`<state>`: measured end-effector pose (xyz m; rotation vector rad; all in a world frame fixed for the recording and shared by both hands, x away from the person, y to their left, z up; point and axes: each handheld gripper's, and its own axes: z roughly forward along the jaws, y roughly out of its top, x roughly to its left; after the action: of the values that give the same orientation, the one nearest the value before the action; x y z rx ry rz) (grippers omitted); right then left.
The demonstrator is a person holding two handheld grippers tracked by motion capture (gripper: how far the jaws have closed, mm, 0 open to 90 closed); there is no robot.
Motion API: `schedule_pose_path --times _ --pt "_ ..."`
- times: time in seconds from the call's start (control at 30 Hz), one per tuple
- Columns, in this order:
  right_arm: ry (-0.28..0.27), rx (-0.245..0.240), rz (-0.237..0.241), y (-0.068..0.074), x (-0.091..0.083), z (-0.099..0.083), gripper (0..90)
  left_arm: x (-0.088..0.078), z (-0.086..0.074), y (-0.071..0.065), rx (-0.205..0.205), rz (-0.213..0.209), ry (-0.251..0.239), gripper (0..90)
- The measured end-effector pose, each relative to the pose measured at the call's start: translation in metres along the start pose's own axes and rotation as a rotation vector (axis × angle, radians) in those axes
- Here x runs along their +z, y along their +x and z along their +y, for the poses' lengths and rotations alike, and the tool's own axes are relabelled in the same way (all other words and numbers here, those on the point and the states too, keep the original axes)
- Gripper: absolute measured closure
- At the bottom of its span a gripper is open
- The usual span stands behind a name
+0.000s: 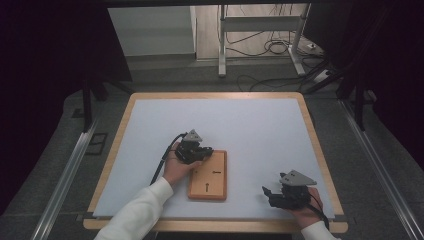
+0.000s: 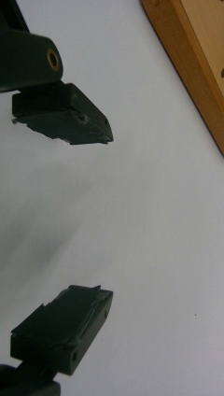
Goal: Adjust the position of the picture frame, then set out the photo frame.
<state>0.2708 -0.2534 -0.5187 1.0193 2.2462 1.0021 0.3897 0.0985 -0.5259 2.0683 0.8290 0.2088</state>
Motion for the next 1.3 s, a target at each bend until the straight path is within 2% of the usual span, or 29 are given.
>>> schedule_pose_path --times 0.13,0.3,0.47,0.57,0.63,0.67,0.7,0.83,0.87,1.0,1.13,1.3 --pt "0.002 -0.002 0.000 0.000 0.000 0.000 20.2 -0.002 -0.002 0.002 -0.009 0.005 -0.003 84.1" --pt "0.006 -0.004 -0.003 0.000 0.001 0.000 20.2 -0.002 -0.002 0.002 0.002 0.007 -0.006 84.0" --pt "0.001 -0.007 -0.005 0.000 0.001 0.000 20.2 -0.002 -0.003 0.004 0.007 -0.009 -0.013 82.6" --pt "-0.001 -0.009 -0.004 0.001 0.002 0.001 20.2 -0.005 -0.002 0.006 0.006 -0.009 -0.042 76.6" --pt "0.000 -0.011 -0.002 0.001 0.002 0.001 20.2 -0.006 0.000 0.007 0.002 -0.009 -0.047 69.2" --pt "0.001 -0.012 -0.002 0.001 0.002 0.001 20.2 -0.008 0.000 0.007 0.001 -0.012 -0.052 69.2" --pt "0.001 -0.013 -0.004 0.001 0.002 0.001 20.2 -0.009 0.001 0.007 0.008 -0.012 -0.052 65.1" --pt "-0.001 -0.011 -0.003 0.001 0.002 0.001 20.2 -0.010 0.002 0.006 0.034 -0.008 -0.045 61.3" --pt "-0.003 -0.010 -0.002 0.001 0.001 0.001 20.2 -0.009 0.003 0.006 0.056 -0.013 -0.029 60.5" --pt "-0.002 -0.012 -0.004 0.002 0.001 0.001 20.2 -0.007 0.003 0.007 0.077 -0.023 -0.008 61.0" --pt "-0.001 -0.015 -0.005 0.001 0.000 0.001 20.2 -0.004 0.004 0.011 0.066 -0.043 -0.003 66.3" --pt "0.000 -0.013 -0.009 0.001 0.001 0.001 20.2 -0.002 0.005 0.018 0.054 -0.096 -0.004 74.4"
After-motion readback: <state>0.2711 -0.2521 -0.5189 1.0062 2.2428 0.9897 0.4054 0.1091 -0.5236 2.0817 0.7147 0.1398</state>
